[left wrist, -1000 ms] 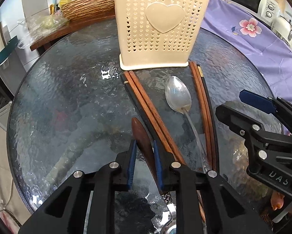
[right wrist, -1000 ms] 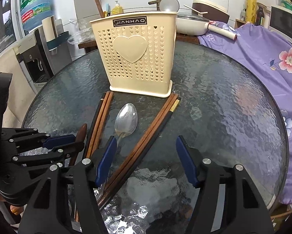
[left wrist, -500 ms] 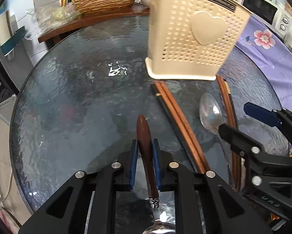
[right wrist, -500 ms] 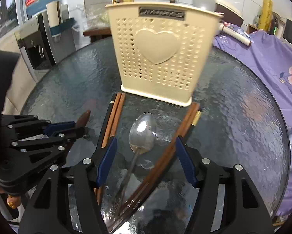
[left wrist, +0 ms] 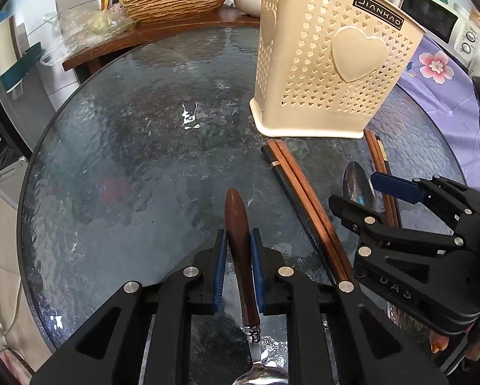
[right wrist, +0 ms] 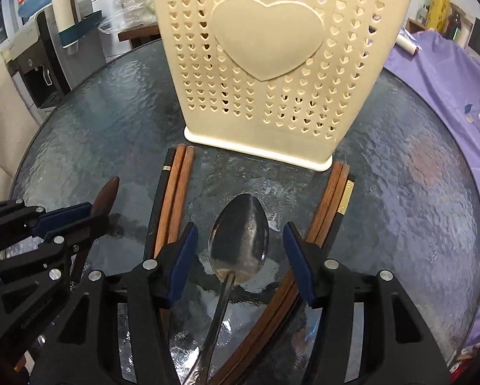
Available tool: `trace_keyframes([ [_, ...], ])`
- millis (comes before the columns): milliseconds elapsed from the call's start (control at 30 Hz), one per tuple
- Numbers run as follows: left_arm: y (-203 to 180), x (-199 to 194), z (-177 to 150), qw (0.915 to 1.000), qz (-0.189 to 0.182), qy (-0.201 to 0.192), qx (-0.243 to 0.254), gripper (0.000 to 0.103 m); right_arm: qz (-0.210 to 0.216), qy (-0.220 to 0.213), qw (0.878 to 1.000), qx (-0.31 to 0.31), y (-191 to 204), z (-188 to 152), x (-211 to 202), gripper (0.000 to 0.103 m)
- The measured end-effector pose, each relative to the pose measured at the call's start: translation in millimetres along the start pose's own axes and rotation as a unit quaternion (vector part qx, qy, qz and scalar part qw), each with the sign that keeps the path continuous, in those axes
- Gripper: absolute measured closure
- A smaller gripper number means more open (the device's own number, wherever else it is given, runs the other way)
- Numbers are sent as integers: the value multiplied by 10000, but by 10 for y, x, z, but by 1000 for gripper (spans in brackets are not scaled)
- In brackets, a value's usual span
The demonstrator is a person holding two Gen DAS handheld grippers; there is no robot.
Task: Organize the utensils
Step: 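Grasp another metal spoon with the right tool and lift it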
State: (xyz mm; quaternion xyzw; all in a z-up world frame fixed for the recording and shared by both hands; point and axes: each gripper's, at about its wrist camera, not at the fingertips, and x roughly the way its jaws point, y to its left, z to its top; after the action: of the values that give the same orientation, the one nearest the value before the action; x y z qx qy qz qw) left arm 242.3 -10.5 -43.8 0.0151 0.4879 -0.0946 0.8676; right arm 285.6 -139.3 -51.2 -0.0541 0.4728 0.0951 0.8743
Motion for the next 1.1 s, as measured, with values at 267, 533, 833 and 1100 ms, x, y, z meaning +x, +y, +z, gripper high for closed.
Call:
trace_keyframes([
  [267, 22, 23, 38, 10000, 12, -5, -19, 89, 4, -15, 10000, 90, -26, 48, -8, 65],
  [533, 70, -46, 69, 9999, 21, -102, -96, 89, 153, -337, 9992, 170, -109, -2, -166, 65],
  [833, 20, -485, 159, 9975, 0, -703, -83, 89, 494, -1101, 9925, 173, -182, 24, -768, 65],
  [1100, -22, -788, 151, 9943, -130, -1052, -80, 89, 591, -1490, 9870, 132, -165, -34, -1180, 65],
])
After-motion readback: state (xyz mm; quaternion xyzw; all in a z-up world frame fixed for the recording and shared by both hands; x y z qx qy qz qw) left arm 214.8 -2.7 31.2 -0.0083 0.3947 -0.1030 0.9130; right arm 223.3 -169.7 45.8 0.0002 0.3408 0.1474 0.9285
